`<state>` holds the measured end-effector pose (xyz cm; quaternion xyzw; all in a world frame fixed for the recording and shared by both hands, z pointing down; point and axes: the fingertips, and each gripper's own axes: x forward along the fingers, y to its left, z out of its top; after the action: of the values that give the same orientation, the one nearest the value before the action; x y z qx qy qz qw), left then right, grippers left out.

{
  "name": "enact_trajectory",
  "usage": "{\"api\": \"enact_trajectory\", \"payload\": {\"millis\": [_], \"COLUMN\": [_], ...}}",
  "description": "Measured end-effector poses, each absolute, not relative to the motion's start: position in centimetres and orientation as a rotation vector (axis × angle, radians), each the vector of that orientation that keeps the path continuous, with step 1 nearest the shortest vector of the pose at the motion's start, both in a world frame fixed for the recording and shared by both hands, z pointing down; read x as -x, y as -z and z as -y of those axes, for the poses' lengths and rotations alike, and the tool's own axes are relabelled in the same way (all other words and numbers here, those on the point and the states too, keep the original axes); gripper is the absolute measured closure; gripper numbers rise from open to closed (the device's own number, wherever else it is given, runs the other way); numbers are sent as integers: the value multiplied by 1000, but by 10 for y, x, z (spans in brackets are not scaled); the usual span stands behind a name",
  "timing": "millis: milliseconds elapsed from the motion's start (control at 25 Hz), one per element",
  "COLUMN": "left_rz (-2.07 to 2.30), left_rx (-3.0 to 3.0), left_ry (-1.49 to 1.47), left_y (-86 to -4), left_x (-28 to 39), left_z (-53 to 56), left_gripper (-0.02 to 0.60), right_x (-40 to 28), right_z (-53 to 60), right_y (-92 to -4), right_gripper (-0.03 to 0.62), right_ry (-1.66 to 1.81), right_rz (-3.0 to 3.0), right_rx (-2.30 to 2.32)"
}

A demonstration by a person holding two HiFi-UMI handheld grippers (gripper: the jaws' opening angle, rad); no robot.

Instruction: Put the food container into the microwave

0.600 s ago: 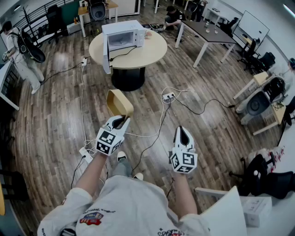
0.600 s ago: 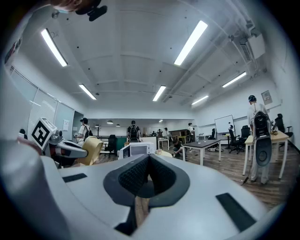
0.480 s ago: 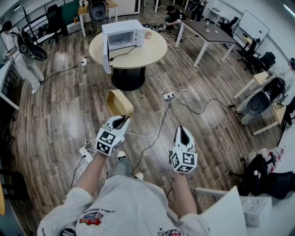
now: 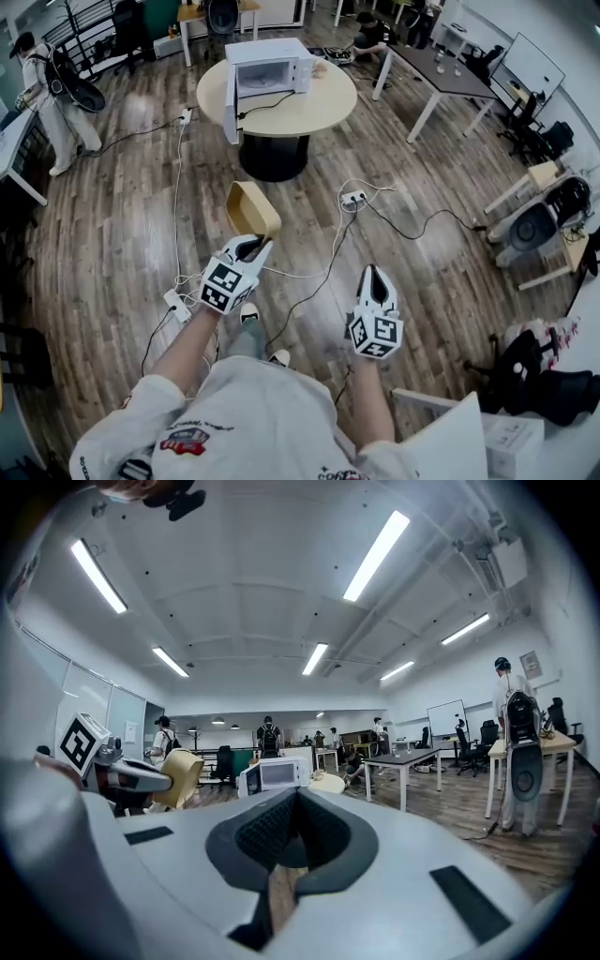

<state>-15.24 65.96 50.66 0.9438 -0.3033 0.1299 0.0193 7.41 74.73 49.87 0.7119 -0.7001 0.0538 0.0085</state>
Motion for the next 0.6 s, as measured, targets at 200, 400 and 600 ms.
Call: {"api": "enact_trajectory", "payload": {"millis": [200,400,600], "left_rz": [963,964,955], "left_rx": [-2923,-2923,-2920], "left_ry": [-410,-418,-430], "left_y": [-505,-508,-512], "left_x": [156,155,147], "left_z": [-663,-653,-626], "left_gripper": [571,571,571], "right_x": [-74,-78,-83], "right_z": [-750,-739,-710], "right_y": [-498,-502,-507], "right_gripper": [592,592,592], "right_ry": [-184,-200,-217], "right_rz": [2206,2210,2208], "right_rx": [-2215,-2213,-2205]}}
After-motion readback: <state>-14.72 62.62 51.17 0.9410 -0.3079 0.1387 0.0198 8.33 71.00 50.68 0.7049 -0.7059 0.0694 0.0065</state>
